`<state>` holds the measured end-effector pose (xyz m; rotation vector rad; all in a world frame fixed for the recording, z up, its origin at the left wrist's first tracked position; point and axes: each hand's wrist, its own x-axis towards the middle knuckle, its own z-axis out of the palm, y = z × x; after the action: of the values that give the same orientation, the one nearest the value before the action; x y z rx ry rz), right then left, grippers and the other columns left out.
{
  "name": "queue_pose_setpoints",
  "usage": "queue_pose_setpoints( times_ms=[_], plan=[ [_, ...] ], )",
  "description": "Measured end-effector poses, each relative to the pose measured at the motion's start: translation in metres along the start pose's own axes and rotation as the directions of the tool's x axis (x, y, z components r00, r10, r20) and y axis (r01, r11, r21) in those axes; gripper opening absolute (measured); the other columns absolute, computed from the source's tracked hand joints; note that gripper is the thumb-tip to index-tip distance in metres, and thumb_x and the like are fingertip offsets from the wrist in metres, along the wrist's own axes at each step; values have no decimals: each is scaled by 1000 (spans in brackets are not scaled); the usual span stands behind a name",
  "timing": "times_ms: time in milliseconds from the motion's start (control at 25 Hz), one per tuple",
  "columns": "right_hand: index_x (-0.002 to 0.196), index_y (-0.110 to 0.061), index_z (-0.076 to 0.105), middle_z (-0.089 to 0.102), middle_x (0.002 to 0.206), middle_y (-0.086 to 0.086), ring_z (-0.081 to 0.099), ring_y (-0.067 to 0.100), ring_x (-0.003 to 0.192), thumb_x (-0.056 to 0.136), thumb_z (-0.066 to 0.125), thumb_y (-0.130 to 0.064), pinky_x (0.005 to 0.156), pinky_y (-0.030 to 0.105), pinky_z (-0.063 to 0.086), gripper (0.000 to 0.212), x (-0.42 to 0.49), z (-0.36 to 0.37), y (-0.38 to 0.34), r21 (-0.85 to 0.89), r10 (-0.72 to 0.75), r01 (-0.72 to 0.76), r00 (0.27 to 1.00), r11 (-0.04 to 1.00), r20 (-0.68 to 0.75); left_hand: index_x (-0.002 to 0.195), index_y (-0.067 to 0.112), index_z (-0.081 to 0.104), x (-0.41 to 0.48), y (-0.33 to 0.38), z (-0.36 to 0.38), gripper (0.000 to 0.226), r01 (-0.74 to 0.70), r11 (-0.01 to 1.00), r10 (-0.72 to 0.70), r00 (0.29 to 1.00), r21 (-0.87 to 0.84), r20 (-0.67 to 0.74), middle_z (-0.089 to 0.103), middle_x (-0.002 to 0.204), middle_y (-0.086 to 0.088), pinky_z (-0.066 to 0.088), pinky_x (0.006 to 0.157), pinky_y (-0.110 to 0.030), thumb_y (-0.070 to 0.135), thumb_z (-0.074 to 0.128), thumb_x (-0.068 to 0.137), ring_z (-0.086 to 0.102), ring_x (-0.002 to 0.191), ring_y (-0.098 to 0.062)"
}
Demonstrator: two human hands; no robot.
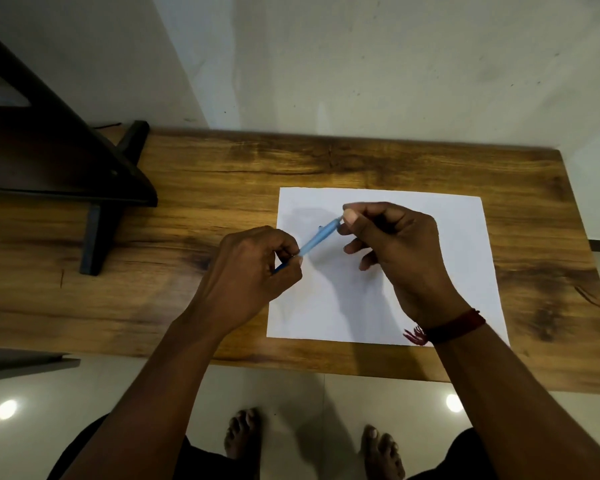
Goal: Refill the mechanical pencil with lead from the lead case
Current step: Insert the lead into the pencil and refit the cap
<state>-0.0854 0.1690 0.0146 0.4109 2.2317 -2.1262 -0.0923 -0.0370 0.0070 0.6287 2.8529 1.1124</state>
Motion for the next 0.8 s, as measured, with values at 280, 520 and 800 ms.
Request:
queue_pose_setpoints(
  times_ms=[280,520,800],
  plan=[
    [113,-14,70,70,107,8,65,23,93,91,62,-33,84,29,47,30,12,41,23,-810,-255,140,967,570,-12,82,32,67,-14,-16,-12,9,232,954,-251,964,-188,-84,66,70,19,48,53,-13,26,72,76,62,65,-1],
    [101,-14,71,70,98,2,64,18,86,91,64,-23,82,19,44,16,16,45,18,-741,-251,165,968,651,-6,82,31,68,-14,-15,-11,8,253,949,-269,961,-187,-68,66,70,20,50,55,-15,31,70,74,62,66,1],
    [96,-17,70,76,86,-1,73,18,79,90,63,-17,60,24,57,9,4,32,0,102,101,-99,995,990,-16,83,26,70,-14,-10,-7,7,225,968,-229,973,-109,-29,65,71,16,45,56,-14,29,72,76,60,62,1]
  ],
)
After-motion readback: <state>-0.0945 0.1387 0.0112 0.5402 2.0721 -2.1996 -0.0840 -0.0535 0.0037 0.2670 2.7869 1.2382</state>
